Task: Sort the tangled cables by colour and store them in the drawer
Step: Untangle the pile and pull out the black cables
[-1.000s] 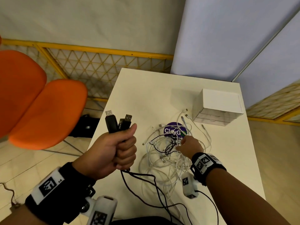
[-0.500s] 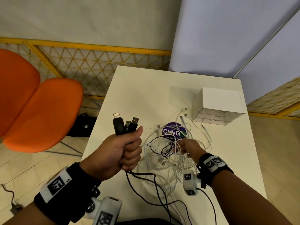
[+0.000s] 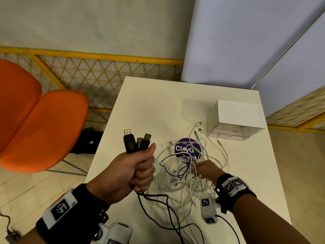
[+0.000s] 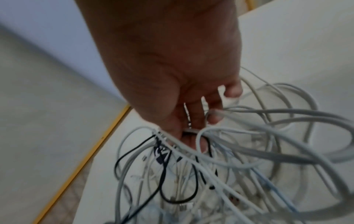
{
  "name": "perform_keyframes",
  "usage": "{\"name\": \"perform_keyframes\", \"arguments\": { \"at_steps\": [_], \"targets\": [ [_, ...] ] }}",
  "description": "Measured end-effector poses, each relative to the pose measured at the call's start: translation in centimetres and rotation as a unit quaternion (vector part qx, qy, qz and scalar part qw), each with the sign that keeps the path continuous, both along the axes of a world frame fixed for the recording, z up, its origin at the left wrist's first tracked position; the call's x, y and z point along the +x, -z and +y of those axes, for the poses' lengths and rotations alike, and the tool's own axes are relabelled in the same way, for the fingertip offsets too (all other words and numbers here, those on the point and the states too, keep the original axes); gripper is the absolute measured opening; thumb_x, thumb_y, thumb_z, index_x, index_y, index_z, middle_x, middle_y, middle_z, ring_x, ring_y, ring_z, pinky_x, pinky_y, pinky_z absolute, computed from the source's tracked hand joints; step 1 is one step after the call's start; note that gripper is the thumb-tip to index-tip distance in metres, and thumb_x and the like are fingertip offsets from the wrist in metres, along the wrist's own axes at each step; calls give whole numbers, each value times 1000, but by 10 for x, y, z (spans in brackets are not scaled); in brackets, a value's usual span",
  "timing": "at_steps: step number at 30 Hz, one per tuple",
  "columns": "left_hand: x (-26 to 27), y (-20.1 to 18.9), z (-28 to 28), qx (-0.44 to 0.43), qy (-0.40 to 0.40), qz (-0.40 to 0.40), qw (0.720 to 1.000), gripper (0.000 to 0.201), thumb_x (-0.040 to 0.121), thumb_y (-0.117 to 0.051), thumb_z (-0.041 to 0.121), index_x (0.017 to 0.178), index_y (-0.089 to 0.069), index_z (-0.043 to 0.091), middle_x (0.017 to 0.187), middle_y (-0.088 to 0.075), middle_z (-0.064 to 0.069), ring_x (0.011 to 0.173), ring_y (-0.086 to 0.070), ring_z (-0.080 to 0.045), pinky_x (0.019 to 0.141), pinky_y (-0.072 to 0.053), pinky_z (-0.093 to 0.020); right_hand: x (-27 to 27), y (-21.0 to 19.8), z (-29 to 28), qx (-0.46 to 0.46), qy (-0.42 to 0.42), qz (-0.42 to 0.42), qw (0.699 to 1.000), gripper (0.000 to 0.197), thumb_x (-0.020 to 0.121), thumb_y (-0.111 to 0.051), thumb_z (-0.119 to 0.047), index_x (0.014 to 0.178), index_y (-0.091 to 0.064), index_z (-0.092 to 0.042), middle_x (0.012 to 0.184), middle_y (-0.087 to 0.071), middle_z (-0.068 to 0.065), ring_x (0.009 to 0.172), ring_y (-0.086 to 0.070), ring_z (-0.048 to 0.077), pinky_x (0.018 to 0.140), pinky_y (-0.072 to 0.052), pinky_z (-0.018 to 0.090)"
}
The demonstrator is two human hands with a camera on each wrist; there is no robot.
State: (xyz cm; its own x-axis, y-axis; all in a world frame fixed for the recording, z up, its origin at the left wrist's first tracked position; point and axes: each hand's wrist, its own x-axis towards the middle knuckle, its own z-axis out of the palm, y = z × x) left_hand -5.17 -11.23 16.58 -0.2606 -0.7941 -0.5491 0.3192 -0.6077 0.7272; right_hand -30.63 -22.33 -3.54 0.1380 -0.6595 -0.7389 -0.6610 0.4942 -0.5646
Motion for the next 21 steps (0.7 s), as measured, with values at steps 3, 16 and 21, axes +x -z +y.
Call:
{"name": "perform_keyframes", "arguments": {
  "at_steps": [3, 16, 21],
  "targets": [
    [-3, 0, 1, -5, 3, -5, 1000, 58, 87, -59, 50, 56, -23, 16, 52, -13, -2, 44, -11, -16, 44, -20, -28, 0, -3, 2, -33, -53, 110, 992, 29, 83, -65, -33, 79, -77, -8, 64, -72, -1, 68, -66, 12, 72, -55, 27],
    [-5, -7, 22, -20, 20, -46, 999, 57, 88, -57, 51, 58, -23, 15, 55, -12, -4, 47, -11, -18, 50, -14, -34, -11, -47, 17, 25, -19, 32, 999, 5, 82, -69, 0, 86, -70, -3, 65, -57, 3, 50, -47, 11, 34, -32, 10],
    [-3, -9, 32, -21, 18, -47, 998, 58, 89, -57, 51, 58, -23, 15, 56, -12, -5, 48, -10, -19, 48, -17, -32, -19, -33, 30, 83, 74, -32, 993, 15, 86, -62, -11, 87, -73, -1, 79, -72, 6, 49, -45, 11, 44, -29, 20]
  ]
}}
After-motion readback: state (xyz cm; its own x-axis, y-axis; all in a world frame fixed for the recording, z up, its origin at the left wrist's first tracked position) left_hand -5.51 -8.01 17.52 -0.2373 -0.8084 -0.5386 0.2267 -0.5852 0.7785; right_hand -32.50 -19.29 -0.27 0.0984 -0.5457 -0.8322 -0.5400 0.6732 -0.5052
